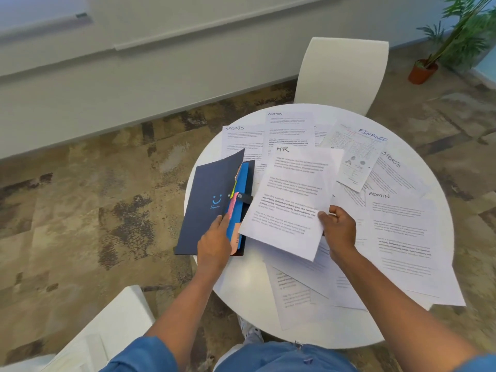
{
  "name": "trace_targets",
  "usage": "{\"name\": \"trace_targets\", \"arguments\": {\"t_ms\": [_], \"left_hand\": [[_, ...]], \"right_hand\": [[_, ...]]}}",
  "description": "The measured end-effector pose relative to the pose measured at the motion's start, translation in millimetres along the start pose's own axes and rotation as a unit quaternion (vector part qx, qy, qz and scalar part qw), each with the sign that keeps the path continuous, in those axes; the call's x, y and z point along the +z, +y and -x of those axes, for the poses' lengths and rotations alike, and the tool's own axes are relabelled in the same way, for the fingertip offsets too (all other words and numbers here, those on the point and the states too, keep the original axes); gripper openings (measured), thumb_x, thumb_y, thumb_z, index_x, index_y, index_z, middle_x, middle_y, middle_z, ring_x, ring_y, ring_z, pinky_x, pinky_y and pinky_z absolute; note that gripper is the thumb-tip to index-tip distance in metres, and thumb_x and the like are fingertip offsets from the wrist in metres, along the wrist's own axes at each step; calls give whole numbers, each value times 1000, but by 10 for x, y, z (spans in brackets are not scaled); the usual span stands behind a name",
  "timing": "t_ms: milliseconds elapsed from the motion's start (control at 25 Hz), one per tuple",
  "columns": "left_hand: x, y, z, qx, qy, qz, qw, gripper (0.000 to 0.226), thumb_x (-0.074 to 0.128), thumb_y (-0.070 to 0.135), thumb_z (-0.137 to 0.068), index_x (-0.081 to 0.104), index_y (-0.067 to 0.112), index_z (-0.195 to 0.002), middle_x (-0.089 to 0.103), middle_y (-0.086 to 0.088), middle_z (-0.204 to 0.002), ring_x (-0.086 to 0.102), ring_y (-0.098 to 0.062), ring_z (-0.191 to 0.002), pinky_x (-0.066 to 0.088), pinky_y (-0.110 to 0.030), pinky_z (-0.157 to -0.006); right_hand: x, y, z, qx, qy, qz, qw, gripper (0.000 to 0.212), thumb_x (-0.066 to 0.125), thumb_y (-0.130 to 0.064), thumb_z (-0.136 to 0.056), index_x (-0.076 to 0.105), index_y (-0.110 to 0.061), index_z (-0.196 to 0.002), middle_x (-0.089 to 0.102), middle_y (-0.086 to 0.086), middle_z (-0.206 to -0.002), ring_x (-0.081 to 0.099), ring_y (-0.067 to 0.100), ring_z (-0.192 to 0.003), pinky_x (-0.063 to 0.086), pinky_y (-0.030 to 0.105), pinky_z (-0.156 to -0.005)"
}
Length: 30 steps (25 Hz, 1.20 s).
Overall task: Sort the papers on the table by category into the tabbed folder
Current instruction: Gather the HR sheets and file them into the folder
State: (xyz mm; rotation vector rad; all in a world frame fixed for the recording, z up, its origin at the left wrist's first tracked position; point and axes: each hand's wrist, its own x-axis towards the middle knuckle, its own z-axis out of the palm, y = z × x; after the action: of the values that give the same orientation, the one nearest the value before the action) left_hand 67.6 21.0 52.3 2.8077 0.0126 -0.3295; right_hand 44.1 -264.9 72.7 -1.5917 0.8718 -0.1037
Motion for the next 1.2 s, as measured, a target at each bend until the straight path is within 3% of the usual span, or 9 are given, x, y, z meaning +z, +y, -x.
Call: {"name": "trace_targets", "arguments": {"t_ms": [160, 320, 480, 680, 960, 1200], "left_hand": [[-95, -60, -20, 18, 18, 39, 999, 66, 50, 7, -93, 32, 27, -153, 41, -4, -155, 59, -31, -121, 54, -46, -92], [-112, -54, -25, 21, 16, 37, 999, 66, 46, 3, -93, 31, 25, -154, 38, -2, -157, 62, -30, -116, 56, -43, -87], [-87, -32, -32, 25, 13, 22, 999, 64, 45, 5, -95, 28, 23, -155, 36, -2, -158, 65, -26, -110, 55, -38, -80], [-28, 10, -45, 27, -8, 5, 1000, 68, 43, 2, -94, 24, 23, -155, 32, -3, -160, 64, -31, -110, 54, -40, -82], [59, 86, -52, 27, -32, 18, 999, 67, 48, 9, -97, 19, 25, -156, 27, -2, -161, 59, -25, -121, 57, -34, -76], [106, 133, -65, 20, -35, 29, 999, 67, 47, 6, -97, 19, 25, -156, 26, -3, -162, 60, -27, -120, 57, -36, -80]], "right_hand": [[310, -167, 46, -37, 3, 34, 999, 5, 66, -23, -89, 66, -26, -93, 73, -4, -92, 70, 20, -90, 59, 42, -85], [413, -281, 81, -88, 47, 108, 989, 18, 62, -19, -92, 68, -15, -108, 73, 2, -98, 67, 20, -89, 53, 32, -82], [420, -342, 86, -116, 82, 132, 981, 19, 58, -17, -94, 69, -12, -109, 73, 3, -98, 66, 20, -89, 54, 33, -82], [507, -407, 121, -162, 95, 160, 969, 17, 55, -13, -92, 70, -11, -101, 69, 0, -81, 63, 24, -76, 53, 35, -74], [644, -475, 215, -189, 87, 188, 960, 21, 53, -14, -93, 70, -12, -105, 74, 7, -88, 63, 25, -74, 47, 27, -67], [676, -512, 196, -202, 101, 164, 960, 15, 55, -14, -93, 69, -13, -100, 73, 3, -85, 65, 26, -74, 56, 38, -69]]}}
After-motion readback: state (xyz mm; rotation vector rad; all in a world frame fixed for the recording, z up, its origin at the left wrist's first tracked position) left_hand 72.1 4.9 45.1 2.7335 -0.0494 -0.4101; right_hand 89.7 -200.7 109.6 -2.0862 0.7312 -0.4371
